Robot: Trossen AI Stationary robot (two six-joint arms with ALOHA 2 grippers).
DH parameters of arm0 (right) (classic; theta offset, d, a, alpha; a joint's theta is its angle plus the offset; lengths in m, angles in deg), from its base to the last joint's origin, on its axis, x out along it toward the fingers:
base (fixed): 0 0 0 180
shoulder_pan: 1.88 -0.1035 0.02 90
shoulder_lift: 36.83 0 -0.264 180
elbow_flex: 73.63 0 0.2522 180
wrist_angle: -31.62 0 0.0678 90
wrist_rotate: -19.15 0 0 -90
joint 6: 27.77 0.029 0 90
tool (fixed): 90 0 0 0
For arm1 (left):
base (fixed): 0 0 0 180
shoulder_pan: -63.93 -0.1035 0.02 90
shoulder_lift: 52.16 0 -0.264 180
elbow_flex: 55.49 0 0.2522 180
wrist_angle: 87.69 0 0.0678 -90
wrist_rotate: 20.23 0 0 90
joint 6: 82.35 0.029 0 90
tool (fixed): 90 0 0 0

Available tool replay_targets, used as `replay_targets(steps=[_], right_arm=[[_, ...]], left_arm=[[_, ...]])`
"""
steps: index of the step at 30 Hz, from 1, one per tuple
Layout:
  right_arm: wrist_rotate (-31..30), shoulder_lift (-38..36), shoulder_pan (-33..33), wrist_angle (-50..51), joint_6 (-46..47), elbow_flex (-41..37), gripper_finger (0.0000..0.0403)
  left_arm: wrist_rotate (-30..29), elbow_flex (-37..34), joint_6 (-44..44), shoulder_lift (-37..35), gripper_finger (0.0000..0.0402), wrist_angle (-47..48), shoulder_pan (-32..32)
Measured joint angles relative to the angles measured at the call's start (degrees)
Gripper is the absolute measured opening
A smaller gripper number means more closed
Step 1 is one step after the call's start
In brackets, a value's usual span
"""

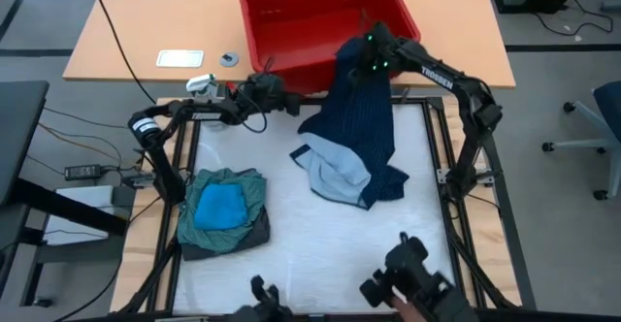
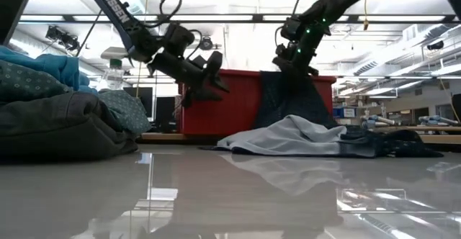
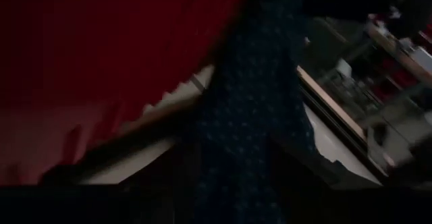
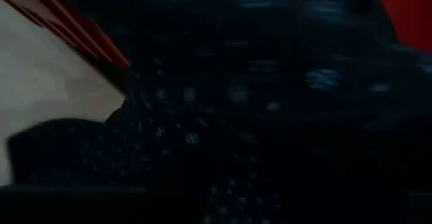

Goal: Fold laundry
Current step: Remove the blue shirt from the red bin

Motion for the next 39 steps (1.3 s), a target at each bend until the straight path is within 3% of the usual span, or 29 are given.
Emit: replay_targets(steps=[4, 9, 17, 21, 24, 30, 33, 36, 39], right_arm=[[8.16, 1.01, 2.6, 3.02, 4.54, 2.38, 0.0158], [15.57, 0.77, 1.46, 7.0, 7.19, 0.62, 0.0157], [12.93, 0.86, -5.8, 3.37, 9.73, -15.31, 0.0157], [10.93, 0.86, -9.05, -3.56, 10.03, -24.41, 0.0157], [12.86, 0.53, -11.73, -4.56, 11.12, -28.93, 0.0157], [34.96, -1.9, -21.03, -2.35, 11.16, -35.21, 0.0157], [40.96, -4.31, -26.54, -1.89, 10.96, -37.18, 0.0157], [41.05, -6.53, -31.39, -1.1, 11.26, -38.72, 0.0157], [35.99, -10.56, -34.83, -1.56, 14.79, -38.97, 0.0157]], left_arm=[[0.41, 0.0, 0.07, -0.3, 0.0171, -0.12, -4.02], [5.26, 0.0, 0.98, -1.11, 0.0171, -0.22, -7.61], [11.14, 0.0, 1.36, -1.72, 0.0171, -0.08, -7.32], [11.63, 0.0, -0.62, -2.18, 0.0171, -0.75, -5.34], [10.57, 0.0, -4.58, -4.38, 0.0171, -3.22, -3.3], [3.97, 0.07, -4.9, -8.51, 0.0171, -2.16, 4.15], [3.1, 0.07, -7.59, -8.85, 0.0171, -1.84, 7.56], [2.97, 0.07, -10.16, -9.29, 0.0171, 1.41, 12.43], [0.94, 0.06, -12.01, -9.54, 0.0171, 9.82, 18.05]])
